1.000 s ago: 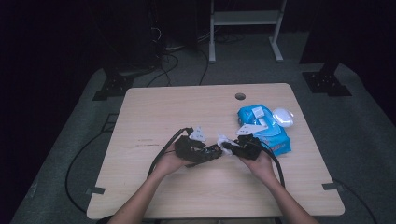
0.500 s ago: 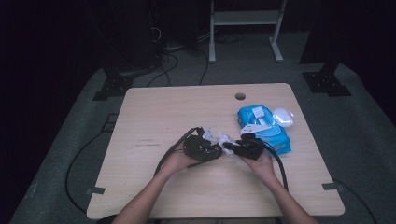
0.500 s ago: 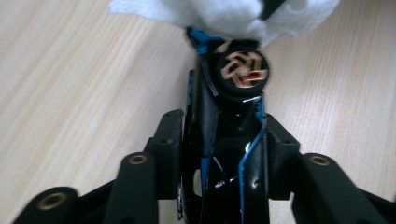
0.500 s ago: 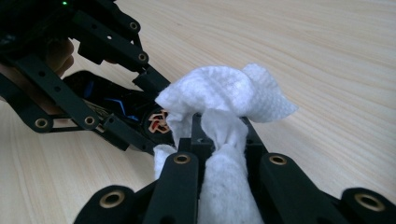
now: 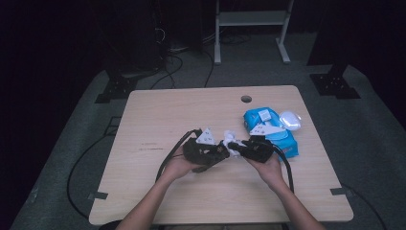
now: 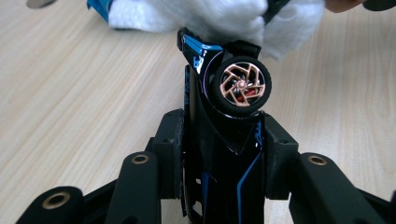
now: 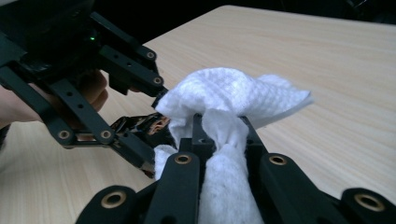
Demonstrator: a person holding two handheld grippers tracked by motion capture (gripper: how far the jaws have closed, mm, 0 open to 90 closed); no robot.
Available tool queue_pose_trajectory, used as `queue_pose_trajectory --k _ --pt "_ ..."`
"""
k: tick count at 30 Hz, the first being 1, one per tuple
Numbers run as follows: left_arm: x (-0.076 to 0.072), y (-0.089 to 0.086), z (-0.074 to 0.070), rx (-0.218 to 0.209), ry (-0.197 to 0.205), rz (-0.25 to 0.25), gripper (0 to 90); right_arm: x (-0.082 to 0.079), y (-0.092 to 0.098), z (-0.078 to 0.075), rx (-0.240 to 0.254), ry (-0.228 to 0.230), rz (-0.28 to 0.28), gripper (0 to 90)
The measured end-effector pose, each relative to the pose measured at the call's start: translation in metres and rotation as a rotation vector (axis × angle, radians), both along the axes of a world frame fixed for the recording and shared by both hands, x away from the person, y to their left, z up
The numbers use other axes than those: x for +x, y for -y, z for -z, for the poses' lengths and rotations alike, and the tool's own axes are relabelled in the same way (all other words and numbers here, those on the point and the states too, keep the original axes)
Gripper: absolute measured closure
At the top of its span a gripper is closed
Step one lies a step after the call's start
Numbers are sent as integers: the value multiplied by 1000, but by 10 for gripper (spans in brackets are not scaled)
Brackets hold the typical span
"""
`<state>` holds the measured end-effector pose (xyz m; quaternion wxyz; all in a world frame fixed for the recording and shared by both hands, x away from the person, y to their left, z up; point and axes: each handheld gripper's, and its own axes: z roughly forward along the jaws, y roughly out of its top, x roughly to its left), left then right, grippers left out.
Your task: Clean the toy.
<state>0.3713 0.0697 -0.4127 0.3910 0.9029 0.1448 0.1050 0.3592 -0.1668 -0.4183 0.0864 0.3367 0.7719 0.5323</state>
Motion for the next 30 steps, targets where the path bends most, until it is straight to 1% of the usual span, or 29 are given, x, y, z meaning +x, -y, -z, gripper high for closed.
queue_pose_trajectory --k 1,3,5,7,9,11,12,13,14,15,16,17,20,21,22,24,26,28,30 --pt "0 -1 -1 2 0 1 579 0 0 0 -15 0 1 815" --pt "-2 -3 -3 -9 6 2 579 1 2 3 -10 -4 8 815" --pt "-2 -3 -3 -19 7 1 579 1 3 5 -41 -4 22 815" --pt "-2 -3 -3 -20 7 5 579 1 3 3 -27 -5 21 815" --pt "-2 -1 -3 -27 8 3 579 -3 1 -3 -18 20 12 818" --pt "-2 -2 -4 -35 18 9 580 -6 -2 -10 -6 48 -1 817" --pt "-2 -2 -5 -35 19 10 579 -8 -4 -13 -6 54 -6 817" --pt "-2 -3 -5 -44 18 6 579 -8 -4 -14 -10 62 -6 817" --pt "-2 -4 -6 -37 19 9 579 -7 -4 -14 -11 64 -3 817" --pt "-3 -4 -5 -42 20 7 579 -7 -3 -12 -9 60 1 817" --pt "-3 -6 -6 -43 23 9 580 -5 -1 -10 -17 53 11 817" --pt "-3 -6 -5 -52 17 6 579 -4 0 -7 -26 45 17 817" --pt "-2 -7 -5 -56 17 8 579 1 6 5 -35 1 35 817" --pt "-2 -7 -5 -56 17 9 580 1 6 5 -28 -6 33 817" --pt "-2 -7 -5 -61 17 8 580 1 6 5 -25 -9 35 817" --pt "-2 -7 -6 -61 19 18 580 0 6 1 -11 7 36 818" --pt "-2 -6 -6 -65 22 14 579 0 6 -1 -8 9 33 818" --pt "-2 -7 -6 -69 22 11 580 1 8 1 -12 4 38 818" --pt "-2 -7 -6 -82 17 7 580 2 9 8 -28 -20 43 817"
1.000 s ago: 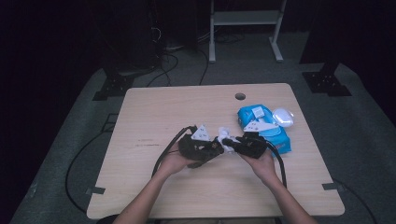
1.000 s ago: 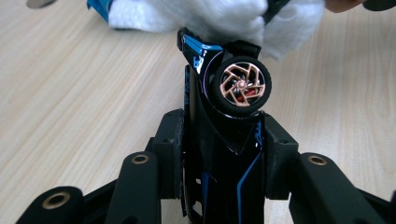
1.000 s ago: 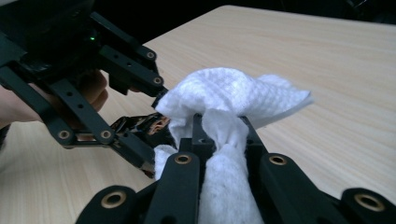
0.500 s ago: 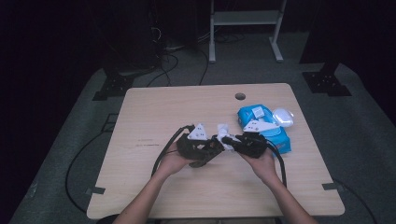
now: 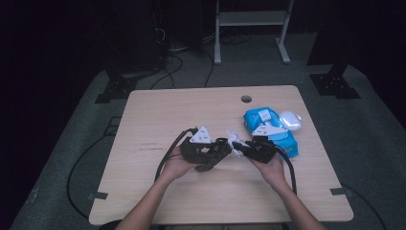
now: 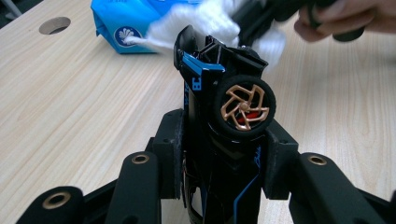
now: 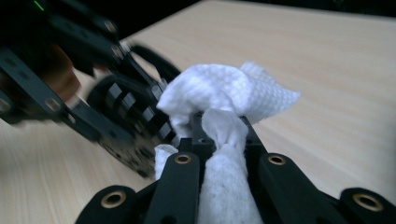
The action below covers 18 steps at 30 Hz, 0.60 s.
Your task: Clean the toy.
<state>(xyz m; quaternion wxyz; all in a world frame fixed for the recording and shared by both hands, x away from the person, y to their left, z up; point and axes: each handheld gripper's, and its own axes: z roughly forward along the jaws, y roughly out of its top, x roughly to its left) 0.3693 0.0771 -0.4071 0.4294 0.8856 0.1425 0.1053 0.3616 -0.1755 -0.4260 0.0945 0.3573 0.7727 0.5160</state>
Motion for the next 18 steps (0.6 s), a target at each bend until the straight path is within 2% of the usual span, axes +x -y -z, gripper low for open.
queue_pose_trajectory --k 3,7,9,11,16,18 --pt "1 -1 1 -7 -6 -2 580 1 0 7 4 -27 2 817" --pt "3 -1 1 -23 -16 0 580 -1 -1 -3 15 8 0 818" --pt "4 -1 1 -24 -17 2 579 -2 1 -6 42 15 1 818" --pt "4 1 1 -21 -17 4 580 -2 3 -5 31 6 -1 818" --pt "6 4 3 -22 -25 7 580 1 6 10 12 -51 -1 818" --pt "8 7 4 -20 -28 9 580 0 7 7 14 -37 9 819"
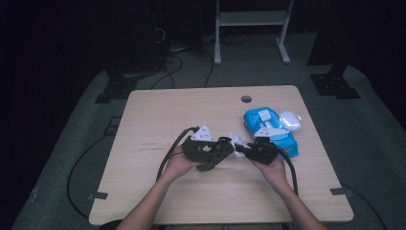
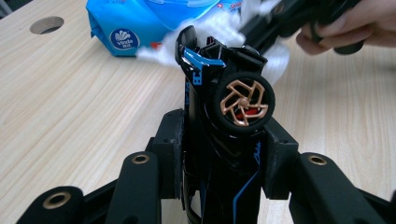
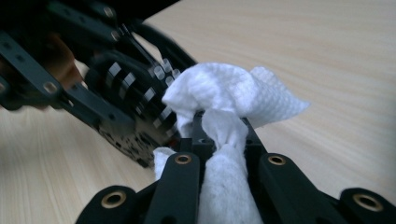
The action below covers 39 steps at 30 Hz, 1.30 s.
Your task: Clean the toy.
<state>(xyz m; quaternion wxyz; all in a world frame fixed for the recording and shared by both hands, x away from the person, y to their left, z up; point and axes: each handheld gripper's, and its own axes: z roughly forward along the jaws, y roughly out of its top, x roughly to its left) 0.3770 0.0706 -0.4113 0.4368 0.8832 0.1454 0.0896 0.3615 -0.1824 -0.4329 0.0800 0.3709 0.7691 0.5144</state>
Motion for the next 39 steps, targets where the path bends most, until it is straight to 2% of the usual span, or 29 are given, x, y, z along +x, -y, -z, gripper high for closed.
queue_pose_trajectory --k 4,6,7,8,10,13,15,19,20,23,29,32,35,36,39 --pt "2 7 3 7 -2 3 580 -3 3 -13 40 34 3 819" --pt "3 10 4 18 0 3 579 -6 1 -17 38 52 -4 820" --pt "4 11 5 20 -9 9 579 -7 0 -18 15 64 7 820" --pt "5 12 5 23 -19 9 580 -7 1 -17 9 60 3 819" --pt "7 14 8 44 -37 7 579 -5 5 -13 18 24 -6 819" --pt "9 16 14 80 -71 6 578 -1 8 -1 -41 -23 7 818" --pt "11 18 18 99 -85 3 578 0 12 8 -54 -56 12 818" --pt "14 17 22 117 -94 2 593 3 14 15 -74 -61 24 817" --pt "14 17 23 136 -96 -3 600 3 14 16 -70 -61 25 818" --pt "15 17 25 125 -98 -4 600 2 12 14 -63 -57 18 818" --pt "12 16 25 130 -94 1 596 0 8 9 -53 -41 4 817" --pt "13 15 25 109 -111 -4 582 -1 5 5 -48 -38 -8 817" --pt "15 9 24 64 -146 8 518 -1 2 2 -35 -34 -18 817" --pt "15 8 23 67 -147 7 510 -1 1 1 -35 -32 -20 817" --pt "14 3 20 40 -164 11 482 1 -3 -3 -23 -31 -34 817"
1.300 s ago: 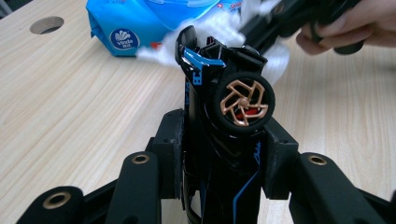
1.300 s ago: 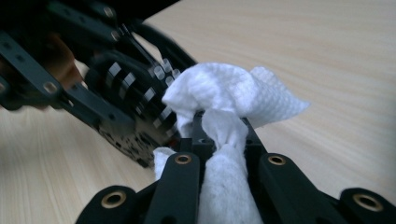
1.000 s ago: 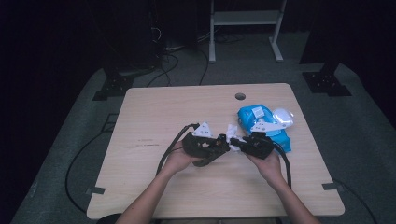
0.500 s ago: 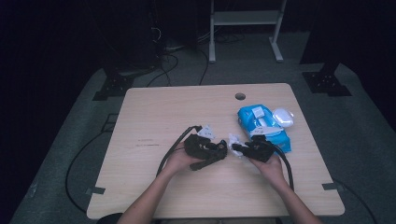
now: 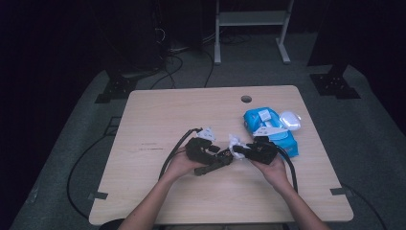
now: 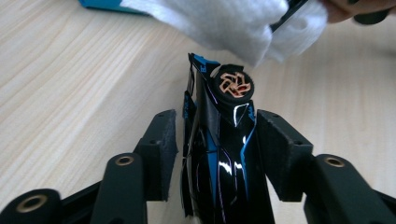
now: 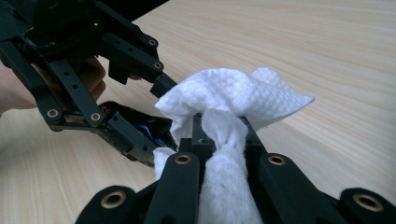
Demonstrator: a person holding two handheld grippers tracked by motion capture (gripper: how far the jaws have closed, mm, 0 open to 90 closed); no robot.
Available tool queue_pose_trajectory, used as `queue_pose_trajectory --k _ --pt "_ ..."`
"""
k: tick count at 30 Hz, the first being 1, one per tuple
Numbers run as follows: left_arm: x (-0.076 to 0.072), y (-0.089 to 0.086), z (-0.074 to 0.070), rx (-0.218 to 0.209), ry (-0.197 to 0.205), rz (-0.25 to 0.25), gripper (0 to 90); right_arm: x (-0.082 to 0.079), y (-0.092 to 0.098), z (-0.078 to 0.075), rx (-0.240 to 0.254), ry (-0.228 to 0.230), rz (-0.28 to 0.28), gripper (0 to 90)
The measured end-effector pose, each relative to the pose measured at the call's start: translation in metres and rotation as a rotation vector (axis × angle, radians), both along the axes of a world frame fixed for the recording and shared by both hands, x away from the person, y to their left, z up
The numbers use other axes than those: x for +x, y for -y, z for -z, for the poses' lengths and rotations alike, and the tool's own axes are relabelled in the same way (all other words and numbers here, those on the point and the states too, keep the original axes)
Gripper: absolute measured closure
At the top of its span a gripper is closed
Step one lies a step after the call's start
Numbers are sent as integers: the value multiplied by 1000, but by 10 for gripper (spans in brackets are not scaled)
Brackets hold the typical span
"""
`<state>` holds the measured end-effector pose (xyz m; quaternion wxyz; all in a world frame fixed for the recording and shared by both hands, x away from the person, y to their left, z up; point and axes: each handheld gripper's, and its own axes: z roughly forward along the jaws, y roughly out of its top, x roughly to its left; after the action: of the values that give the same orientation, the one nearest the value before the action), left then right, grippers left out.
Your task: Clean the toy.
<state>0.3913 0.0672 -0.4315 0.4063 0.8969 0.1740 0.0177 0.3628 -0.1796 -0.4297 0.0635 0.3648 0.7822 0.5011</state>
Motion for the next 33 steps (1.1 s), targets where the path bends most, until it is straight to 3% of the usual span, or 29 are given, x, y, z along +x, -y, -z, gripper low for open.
queue_pose_trajectory --k 8,15,18,19,20,28,33 --pt "-4 -21 -15 -55 -4 -9 458 2 -13 0 -6 -1 -29 817" --pt "2 -43 -13 -100 -68 -62 442 2 -18 0 -6 -6 -39 817" --pt "3 -45 -9 -97 -90 -69 399 2 -22 -1 -18 -7 -56 817" --pt "4 -46 -5 -97 -125 -67 385 2 -24 -2 -17 -6 -61 817" --pt "4 -46 -4 -100 -132 -66 383 3 -26 -2 -19 -4 -65 817" --pt "5 -47 2 -122 -172 -73 364 3 -33 1 -49 -2 -81 817" --pt "5 -48 3 -127 -173 -79 355 2 -34 1 -63 21 -86 817"
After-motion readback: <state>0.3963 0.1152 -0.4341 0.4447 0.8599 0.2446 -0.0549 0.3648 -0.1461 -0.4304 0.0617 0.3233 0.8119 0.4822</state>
